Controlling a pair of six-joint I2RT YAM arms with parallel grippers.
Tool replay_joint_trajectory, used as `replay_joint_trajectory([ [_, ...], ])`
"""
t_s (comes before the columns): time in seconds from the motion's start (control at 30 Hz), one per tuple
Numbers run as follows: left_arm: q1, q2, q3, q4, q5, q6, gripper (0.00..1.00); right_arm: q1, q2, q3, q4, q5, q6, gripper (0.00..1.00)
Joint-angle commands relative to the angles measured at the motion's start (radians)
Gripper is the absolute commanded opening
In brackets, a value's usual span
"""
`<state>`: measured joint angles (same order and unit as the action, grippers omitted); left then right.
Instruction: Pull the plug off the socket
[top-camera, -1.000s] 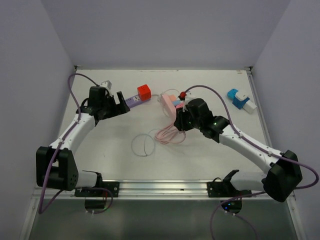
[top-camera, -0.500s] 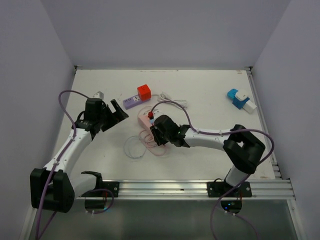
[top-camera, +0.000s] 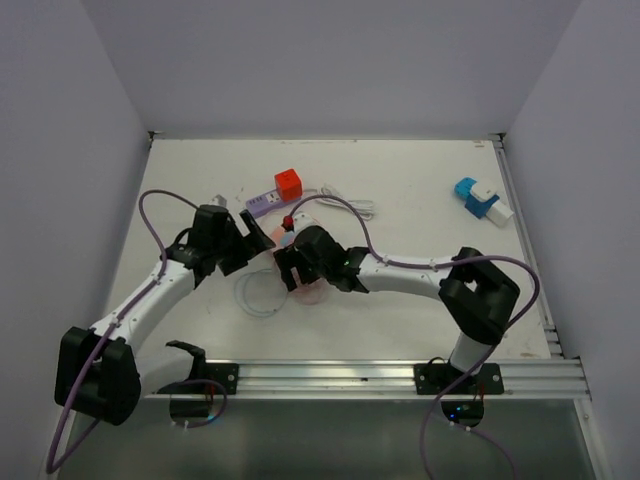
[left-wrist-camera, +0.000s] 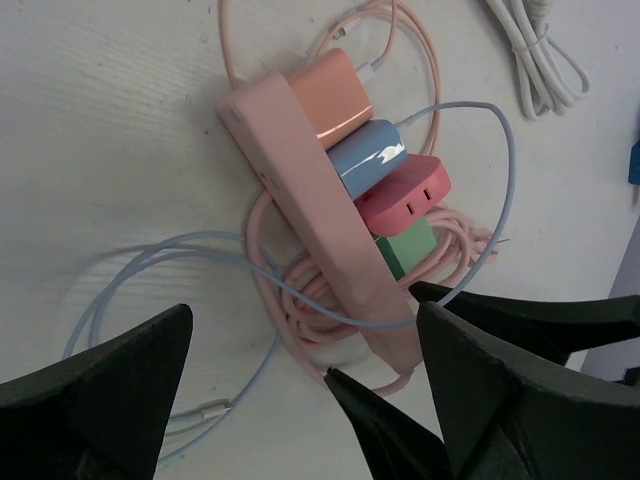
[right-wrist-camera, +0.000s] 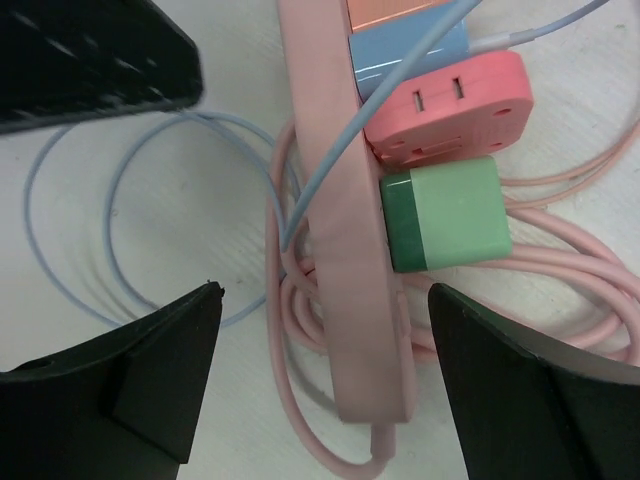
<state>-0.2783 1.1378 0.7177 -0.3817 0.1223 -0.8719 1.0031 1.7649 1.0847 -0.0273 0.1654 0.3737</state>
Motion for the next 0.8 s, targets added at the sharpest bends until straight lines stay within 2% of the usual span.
replay_joint_trajectory([
  [0.0, -0.027, 0.017, 0.009, 0.03, -0.029, -0.07, 0.97, 0.002, -0.133, 0.02, -0.02, 0.029, 0.027, 0.88],
  [0.27, -0.108, 0.028, 0.031, 0.053, -0.088, -0.216, 0.93, -0.021, -0.379, -0.086, -0.178, 0.282, 0.051, 0.93],
  [0.37, -0.224, 0.051, 0.071, 0.023, -0.163, -0.288, 0.89, -0.04, -0.439, -0.14, -0.226, 0.347, 0.082, 0.93],
  [0.47, -0.317, 0.068, 0.12, -0.022, -0.252, -0.37, 0.85, -0.061, -0.511, -0.198, -0.243, 0.365, 0.114, 0.93],
  [0.57, -0.456, 0.126, 0.167, -0.08, -0.328, -0.453, 0.8, -0.09, -0.576, -0.253, -0.244, 0.378, 0.137, 0.91],
  [0.67, -0.519, 0.196, 0.201, -0.112, -0.372, -0.499, 0.76, -0.133, -0.628, -0.296, -0.244, 0.356, 0.148, 0.91],
  [0.77, -0.538, 0.266, 0.233, -0.14, -0.368, -0.541, 0.75, -0.176, -0.67, -0.331, -0.241, 0.316, 0.152, 0.91],
])
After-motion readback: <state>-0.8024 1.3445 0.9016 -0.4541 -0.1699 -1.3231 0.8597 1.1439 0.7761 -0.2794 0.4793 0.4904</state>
